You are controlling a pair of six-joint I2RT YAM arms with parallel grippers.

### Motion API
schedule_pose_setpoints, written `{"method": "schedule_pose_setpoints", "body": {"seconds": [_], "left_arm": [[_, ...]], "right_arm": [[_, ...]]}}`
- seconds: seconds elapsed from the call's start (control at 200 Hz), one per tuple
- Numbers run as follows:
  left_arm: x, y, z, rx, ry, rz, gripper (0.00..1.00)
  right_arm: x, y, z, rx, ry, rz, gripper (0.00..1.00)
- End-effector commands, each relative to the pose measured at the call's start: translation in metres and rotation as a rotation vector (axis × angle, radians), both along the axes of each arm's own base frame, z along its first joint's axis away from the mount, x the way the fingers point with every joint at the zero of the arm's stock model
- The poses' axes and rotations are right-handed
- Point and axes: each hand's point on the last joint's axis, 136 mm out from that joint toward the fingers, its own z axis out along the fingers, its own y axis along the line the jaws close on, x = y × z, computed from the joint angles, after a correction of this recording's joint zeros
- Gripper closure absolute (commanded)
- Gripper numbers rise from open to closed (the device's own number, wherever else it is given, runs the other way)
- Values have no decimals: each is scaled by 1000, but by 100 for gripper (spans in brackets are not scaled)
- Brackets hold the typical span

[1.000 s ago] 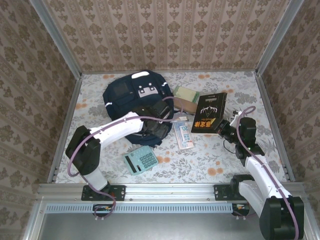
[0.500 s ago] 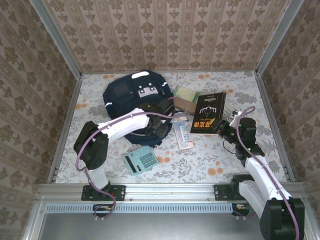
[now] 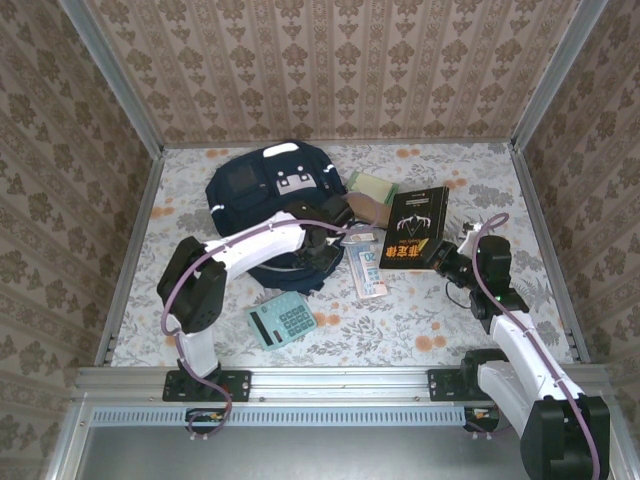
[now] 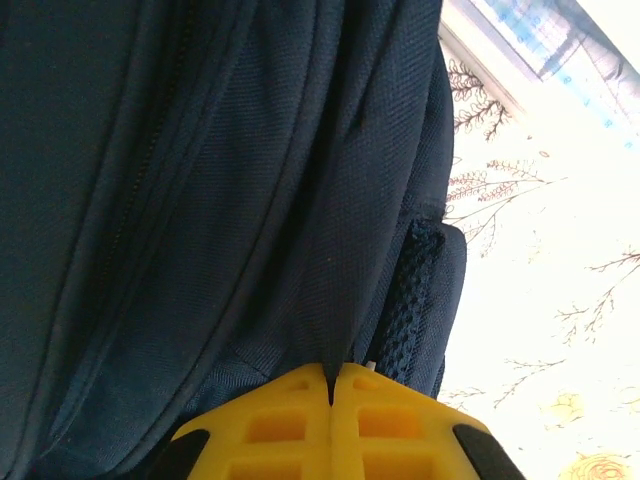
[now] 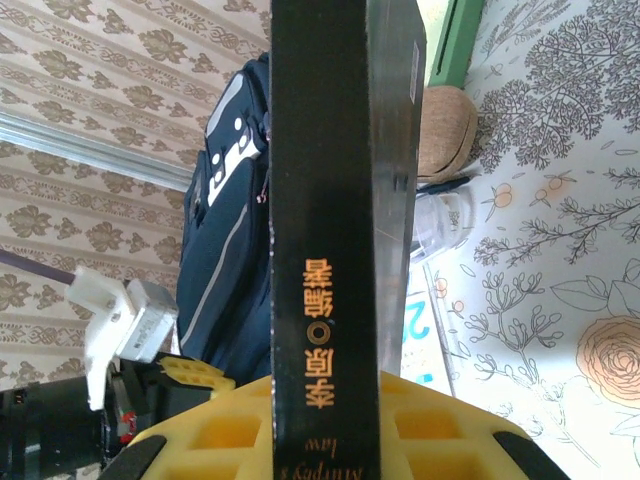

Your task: Pack the student bag

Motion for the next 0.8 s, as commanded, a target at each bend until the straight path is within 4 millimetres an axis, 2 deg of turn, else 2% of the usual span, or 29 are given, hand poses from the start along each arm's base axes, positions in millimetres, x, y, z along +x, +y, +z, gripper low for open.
{"method": "schedule_pose_setpoints", "body": {"seconds": [0.0, 0.21, 0.44, 0.6, 0.795], "left_arm": [[8, 4, 25, 11, -33, 8, 100], [21, 5, 92, -33, -151, 14, 100], [39, 16, 162, -171, -318, 56, 100], [53, 23, 205, -333, -407, 109, 100], [58, 14, 225, -436, -400, 115, 100]], "right_arm": [[3, 6, 30, 8, -103, 29, 100], [3, 11, 31, 13, -109, 52, 100], [0, 37, 42, 26, -162, 150, 100], [-7, 73, 63, 78, -221, 235, 100], [-12, 120, 83, 158, -227, 290, 100]]}}
